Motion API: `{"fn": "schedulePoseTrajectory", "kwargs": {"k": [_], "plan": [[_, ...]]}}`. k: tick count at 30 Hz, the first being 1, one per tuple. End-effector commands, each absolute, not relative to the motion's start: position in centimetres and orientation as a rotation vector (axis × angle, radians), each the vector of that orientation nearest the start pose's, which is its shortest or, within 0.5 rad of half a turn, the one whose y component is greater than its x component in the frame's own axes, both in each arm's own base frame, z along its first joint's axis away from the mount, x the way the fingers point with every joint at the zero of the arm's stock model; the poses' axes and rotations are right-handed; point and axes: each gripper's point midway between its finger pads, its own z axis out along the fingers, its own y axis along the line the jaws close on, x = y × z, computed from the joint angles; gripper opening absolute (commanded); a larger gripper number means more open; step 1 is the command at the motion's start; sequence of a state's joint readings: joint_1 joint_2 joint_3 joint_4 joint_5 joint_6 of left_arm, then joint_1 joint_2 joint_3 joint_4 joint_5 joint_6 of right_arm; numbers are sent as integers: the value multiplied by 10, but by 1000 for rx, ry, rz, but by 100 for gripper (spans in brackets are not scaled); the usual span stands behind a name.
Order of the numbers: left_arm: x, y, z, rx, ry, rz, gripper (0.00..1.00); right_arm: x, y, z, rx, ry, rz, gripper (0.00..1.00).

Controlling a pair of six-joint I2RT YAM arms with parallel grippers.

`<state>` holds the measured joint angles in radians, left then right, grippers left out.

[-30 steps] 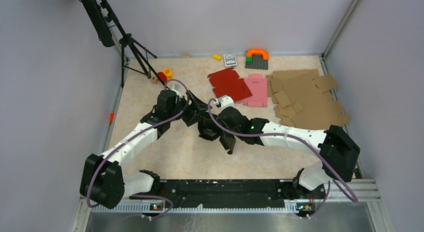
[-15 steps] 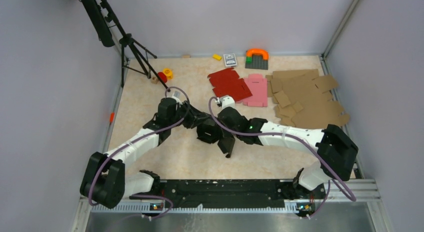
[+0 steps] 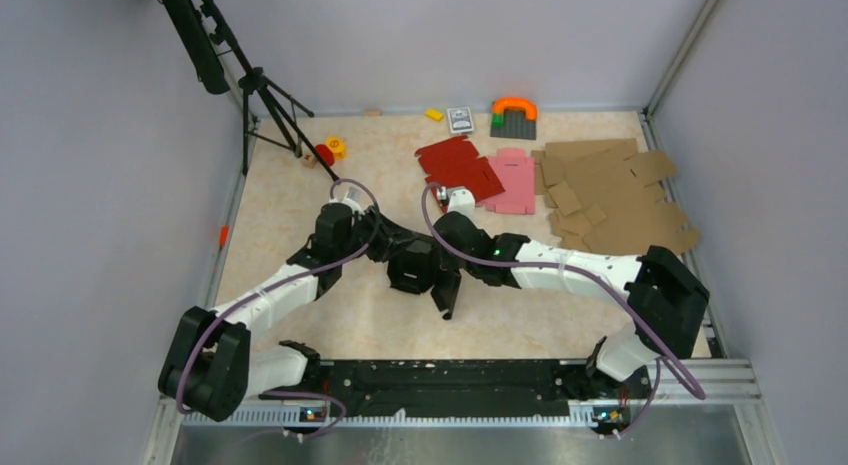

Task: Fold the paper box
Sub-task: Fold the paper box at the center of the board.

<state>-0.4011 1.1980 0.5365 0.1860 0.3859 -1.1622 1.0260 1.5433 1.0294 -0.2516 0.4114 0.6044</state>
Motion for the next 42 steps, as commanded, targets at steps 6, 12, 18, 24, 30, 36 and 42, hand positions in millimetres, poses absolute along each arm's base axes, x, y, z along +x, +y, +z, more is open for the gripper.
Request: {"fn": "schedulePoseTrajectory", "kwargs": {"k": [6, 12, 18, 24, 30, 36, 42], "plan": [[268, -239, 156, -494, 2198, -1391, 42, 274, 328, 149, -206, 2161, 339, 0], [265, -245, 161, -444, 2205, -1404, 45, 277, 320, 156, -252, 2100, 306, 0], [260, -254, 156, -424, 2230, -1430, 49, 275, 319, 149, -251, 2087, 304, 0], [258, -256, 153, -413, 2238, -1426, 51, 274, 321, 142, -259, 2086, 308, 0], [252, -247, 173, -348, 2242, -1354, 66, 275, 312, 141, -300, 2077, 248, 0], [248, -213, 188, -397, 2190, -1135, 91, 273, 308, 147, -331, 2039, 261, 0], [259, -177, 195, -462, 2091, -924, 99, 271, 310, 147, -353, 2039, 272, 0]]}}
